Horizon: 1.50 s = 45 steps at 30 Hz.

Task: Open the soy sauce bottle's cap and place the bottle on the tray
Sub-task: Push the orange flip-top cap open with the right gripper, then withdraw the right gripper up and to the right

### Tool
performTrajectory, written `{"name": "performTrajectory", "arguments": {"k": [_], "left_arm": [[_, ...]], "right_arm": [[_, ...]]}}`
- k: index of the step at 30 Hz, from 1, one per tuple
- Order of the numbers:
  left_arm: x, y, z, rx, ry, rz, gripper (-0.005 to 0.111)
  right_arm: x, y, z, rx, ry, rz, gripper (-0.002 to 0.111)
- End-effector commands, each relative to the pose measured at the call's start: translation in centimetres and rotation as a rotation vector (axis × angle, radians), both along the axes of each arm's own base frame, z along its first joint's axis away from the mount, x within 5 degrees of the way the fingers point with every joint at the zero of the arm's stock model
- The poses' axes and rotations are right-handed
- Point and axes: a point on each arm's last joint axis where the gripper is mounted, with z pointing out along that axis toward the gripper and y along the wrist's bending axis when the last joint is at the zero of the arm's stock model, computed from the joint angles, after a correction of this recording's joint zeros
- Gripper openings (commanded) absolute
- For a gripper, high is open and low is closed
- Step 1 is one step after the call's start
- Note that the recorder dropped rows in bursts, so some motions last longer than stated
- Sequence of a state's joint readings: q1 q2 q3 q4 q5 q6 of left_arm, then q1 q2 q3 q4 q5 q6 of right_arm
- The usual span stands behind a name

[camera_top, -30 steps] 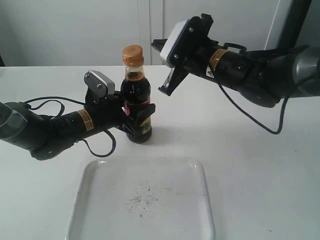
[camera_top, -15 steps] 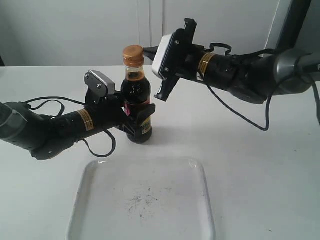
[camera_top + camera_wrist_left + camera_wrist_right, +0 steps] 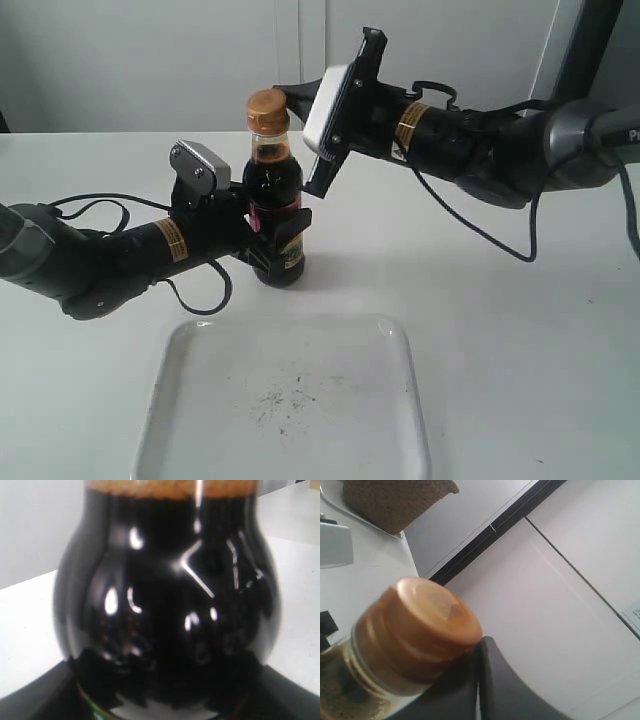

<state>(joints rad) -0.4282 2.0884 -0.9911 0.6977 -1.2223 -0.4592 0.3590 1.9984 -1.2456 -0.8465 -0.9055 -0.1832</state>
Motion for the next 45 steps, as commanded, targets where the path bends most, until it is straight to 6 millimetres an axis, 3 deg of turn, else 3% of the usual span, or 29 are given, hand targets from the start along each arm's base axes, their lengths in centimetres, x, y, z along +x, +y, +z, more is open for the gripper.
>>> {"name": "performTrajectory", "arguments": {"k": [1,15,25,29,31,45], "left_arm": [[-0.3,-0.2,0.1,0.008,0.000,-0.030,0.000],[-0.3,-0.2,0.1,0.008,0.000,-0.030,0.000],[-0.3,-0.2,0.1,0.008,0.000,-0.030,0.000],[-0.3,-0.2,0.1,0.008,0.000,-0.030,0.000],[-0.3,-0.2,0.1,0.008,0.000,-0.030,0.000],[-0.2,-0.2,-0.2,0.031,0.015,-0.021,0.000]], "right_arm": [[-0.2,0.2,0.5,0.026,-0.029,0.027,0.000],[-2.1,0.9,1.8,0.114,-0.086,0.246,0.000],[-1.9,0.6,2.7,0.209,-0.032,0.212,0.000],[-0.9,-0.5,3.9,0.472,0.225,0.147,0.000],[-0.6,-1.1,4.3,0.501,0.326,0.098,0.000],[0.1,-4.8,5.6,0.189,0.492,-0.443,0.000]]}}
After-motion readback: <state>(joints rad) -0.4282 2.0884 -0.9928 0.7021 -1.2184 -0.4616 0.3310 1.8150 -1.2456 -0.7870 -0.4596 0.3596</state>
